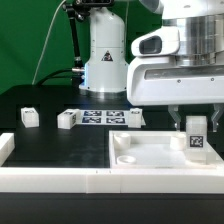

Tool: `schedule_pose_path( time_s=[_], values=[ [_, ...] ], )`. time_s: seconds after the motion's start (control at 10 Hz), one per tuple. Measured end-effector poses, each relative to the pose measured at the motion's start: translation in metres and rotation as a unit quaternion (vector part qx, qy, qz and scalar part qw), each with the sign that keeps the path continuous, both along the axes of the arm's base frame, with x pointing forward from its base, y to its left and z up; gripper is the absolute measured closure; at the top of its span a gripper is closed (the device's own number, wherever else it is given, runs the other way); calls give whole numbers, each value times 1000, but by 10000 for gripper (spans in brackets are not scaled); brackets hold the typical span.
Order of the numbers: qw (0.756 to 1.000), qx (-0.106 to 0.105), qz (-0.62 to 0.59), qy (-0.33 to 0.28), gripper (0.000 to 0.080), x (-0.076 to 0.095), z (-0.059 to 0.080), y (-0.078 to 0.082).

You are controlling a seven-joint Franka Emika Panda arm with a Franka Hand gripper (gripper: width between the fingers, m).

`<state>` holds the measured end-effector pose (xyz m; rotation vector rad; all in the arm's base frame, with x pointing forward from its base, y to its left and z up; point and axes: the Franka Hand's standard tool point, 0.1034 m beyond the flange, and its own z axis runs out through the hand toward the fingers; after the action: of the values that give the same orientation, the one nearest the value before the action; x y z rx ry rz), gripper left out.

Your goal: Assemble one leg

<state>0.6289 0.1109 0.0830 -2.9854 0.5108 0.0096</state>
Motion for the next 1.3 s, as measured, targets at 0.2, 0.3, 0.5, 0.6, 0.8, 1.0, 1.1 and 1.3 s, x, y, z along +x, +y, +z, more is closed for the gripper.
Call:
schedule_pose_path(
  time_s=[0.2,0.3,0.5,0.6,0.8,1.0,1.1,1.3],
  values=[
    [990,-6,-141,13,508,1,0,-1],
    [979,-9,-204,13,508,2,0,-2],
    [955,-17,-297,17,508,2,-1,-1],
    [936,-22,-352,21,507,1,-1,-1],
    [910,-18,-412,32,507,0,-1,-2],
    [924,-17,-381,30,415,0,-1,-1],
    [928,-14,-372,29,276,0,-1,0],
    [958,-19,-286,23,190,-3,-3,4]
  ],
)
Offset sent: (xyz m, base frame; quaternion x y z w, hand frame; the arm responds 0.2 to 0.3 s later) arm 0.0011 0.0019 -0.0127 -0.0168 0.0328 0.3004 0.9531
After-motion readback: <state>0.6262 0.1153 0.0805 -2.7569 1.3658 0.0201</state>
